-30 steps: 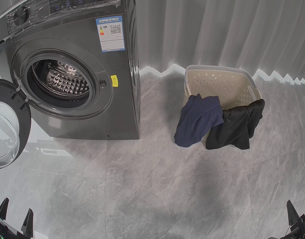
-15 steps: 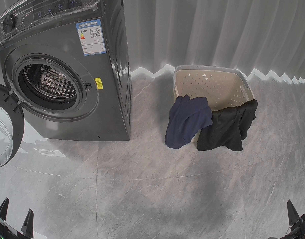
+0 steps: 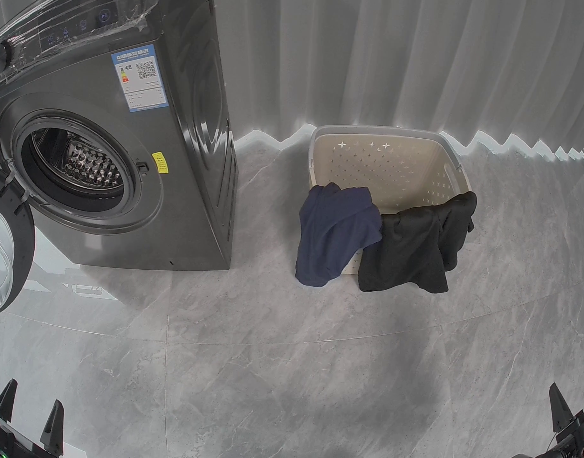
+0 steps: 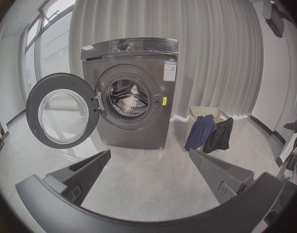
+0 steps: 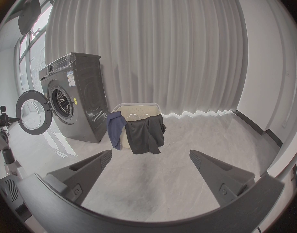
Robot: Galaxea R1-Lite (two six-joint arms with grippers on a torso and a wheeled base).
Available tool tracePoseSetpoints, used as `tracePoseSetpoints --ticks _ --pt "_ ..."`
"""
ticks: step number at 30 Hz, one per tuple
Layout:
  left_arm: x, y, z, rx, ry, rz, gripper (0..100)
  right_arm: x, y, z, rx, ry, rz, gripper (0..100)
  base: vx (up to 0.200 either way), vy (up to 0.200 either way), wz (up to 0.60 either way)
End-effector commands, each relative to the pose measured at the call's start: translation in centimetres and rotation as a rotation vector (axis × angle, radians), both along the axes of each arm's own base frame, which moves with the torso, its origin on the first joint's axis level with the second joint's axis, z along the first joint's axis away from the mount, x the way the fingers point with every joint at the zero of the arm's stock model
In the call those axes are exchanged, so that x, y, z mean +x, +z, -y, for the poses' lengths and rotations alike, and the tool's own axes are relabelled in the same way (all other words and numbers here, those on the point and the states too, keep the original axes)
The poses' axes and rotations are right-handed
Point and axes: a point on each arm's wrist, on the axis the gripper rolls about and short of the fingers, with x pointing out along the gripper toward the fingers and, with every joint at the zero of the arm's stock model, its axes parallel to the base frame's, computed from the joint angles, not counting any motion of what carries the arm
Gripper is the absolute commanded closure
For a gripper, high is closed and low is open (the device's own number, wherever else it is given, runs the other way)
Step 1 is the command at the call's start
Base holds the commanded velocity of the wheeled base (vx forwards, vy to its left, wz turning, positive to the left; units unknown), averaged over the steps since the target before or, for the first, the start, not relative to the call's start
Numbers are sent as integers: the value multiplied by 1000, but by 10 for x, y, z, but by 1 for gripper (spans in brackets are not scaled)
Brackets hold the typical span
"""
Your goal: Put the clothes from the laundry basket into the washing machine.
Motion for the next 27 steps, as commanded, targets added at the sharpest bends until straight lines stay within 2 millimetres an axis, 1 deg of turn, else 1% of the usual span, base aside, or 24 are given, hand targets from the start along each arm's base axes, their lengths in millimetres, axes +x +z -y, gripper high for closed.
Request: tracePoseSetpoints --ticks 1,4,16,27 --pt "1 -5 0 -1 0 -7 0 0 -5 0 0 0 -2 0 0 0 0" --pt "1 -5 0 -1 0 -6 0 0 -5 0 0 0 -2 0 0 0 0" --pt "1 -5 0 -1 0 -7 0 0 -5 0 0 0 -2 0 0 -200 0" --pt "1 -5 0 -4 0 -7 0 0 -5 0 0 0 -2 0 0 0 0"
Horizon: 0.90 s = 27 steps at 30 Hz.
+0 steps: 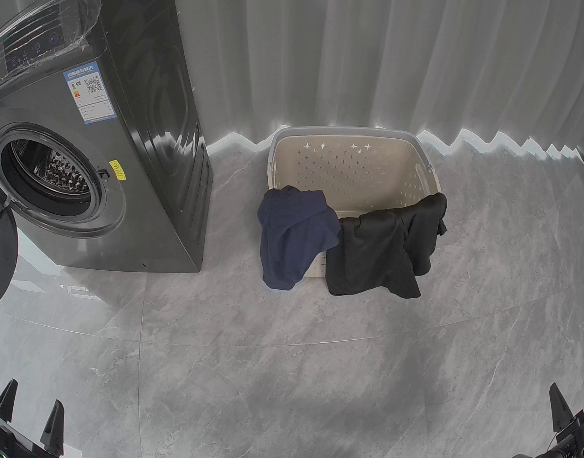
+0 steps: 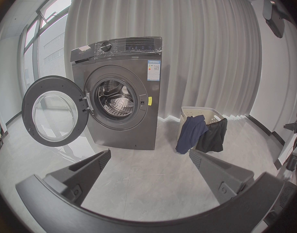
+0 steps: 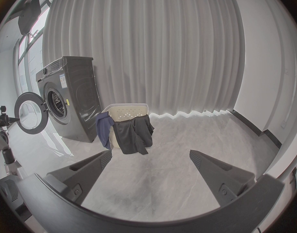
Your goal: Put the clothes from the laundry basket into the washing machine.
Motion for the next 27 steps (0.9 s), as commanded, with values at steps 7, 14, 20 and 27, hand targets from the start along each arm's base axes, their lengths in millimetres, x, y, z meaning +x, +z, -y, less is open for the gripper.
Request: tracePoseSetpoints --ticks 7,14,20,27 --pt "1 -5 0 -1 0 -7 0 0 -5 0 -1 0 -1 0 0 -171 0" --pt "0 -5 0 -1 0 -6 0 0 -5 0 -1 0 -1 0 0 -171 0" --pt "0 -5 0 -2 0 -6 0 0 -5 0 -1 0 -1 0 0 0 0" --pt "1 -5 0 -2 0 -7 0 0 -5 0 -1 0 -1 0 57 0 0"
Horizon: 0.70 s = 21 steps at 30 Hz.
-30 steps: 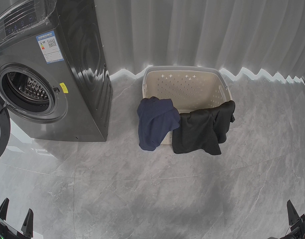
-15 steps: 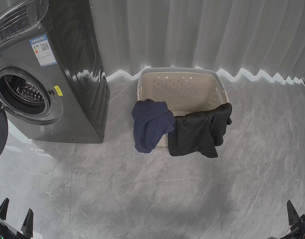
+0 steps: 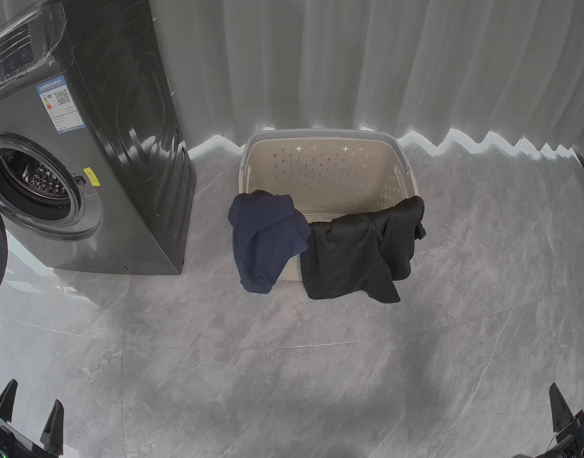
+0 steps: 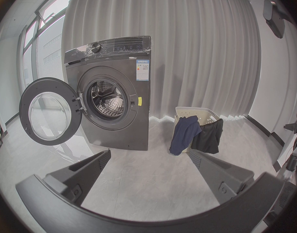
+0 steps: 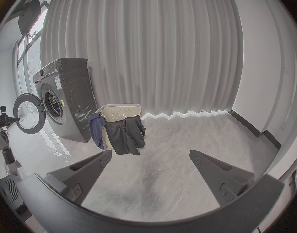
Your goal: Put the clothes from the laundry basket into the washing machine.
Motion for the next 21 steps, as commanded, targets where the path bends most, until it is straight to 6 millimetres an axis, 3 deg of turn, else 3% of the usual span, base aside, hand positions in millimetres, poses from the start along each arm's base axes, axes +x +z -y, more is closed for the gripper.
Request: tracePoseSetpoints --ticks 1,4,13,21 --pt "0 -5 0 0 1 -6 0 0 -5 0 0 0 -1 0 200 0 0" --pt "0 -5 0 0 1 -6 0 0 -5 0 0 0 -1 0 200 0 0" --pt "0 -5 0 0 1 -6 0 0 -5 0 0 0 -1 0 0 0 0" --pt "0 -5 0 1 1 -6 0 0 -5 0 0 2 -1 0 0 -200 0"
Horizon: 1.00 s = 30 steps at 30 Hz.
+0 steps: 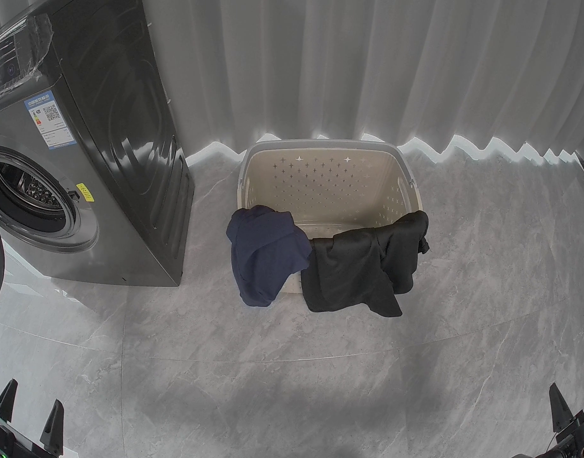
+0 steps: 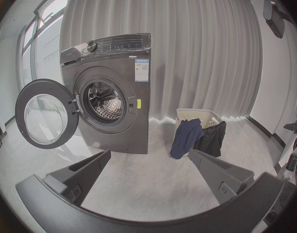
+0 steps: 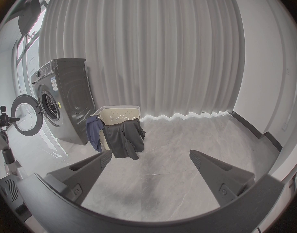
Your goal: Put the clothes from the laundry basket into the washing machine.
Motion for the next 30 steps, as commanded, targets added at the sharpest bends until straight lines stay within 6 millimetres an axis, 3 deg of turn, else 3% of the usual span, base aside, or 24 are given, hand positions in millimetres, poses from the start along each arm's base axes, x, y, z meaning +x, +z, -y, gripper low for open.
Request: tracePoseSetpoints --ticks 1,4,16,22,30 --pt "0 -5 0 1 1 -6 0 0 -5 0 0 0 -1 0 0 -200 0" --pt "0 -5 0 -1 1 -6 0 0 -5 0 0 0 -1 0 0 -200 0" --pt "0 -5 0 2 -2 -6 0 0 -5 0 1 -9 0 0 0 0 0" --pt "0 -5 0 1 -2 -6 0 0 -5 0 0 -5 0 0 200 0 0" --pt "0 -5 0 1 -2 -6 0 0 -5 0 1 -2 0 0 0 0 0"
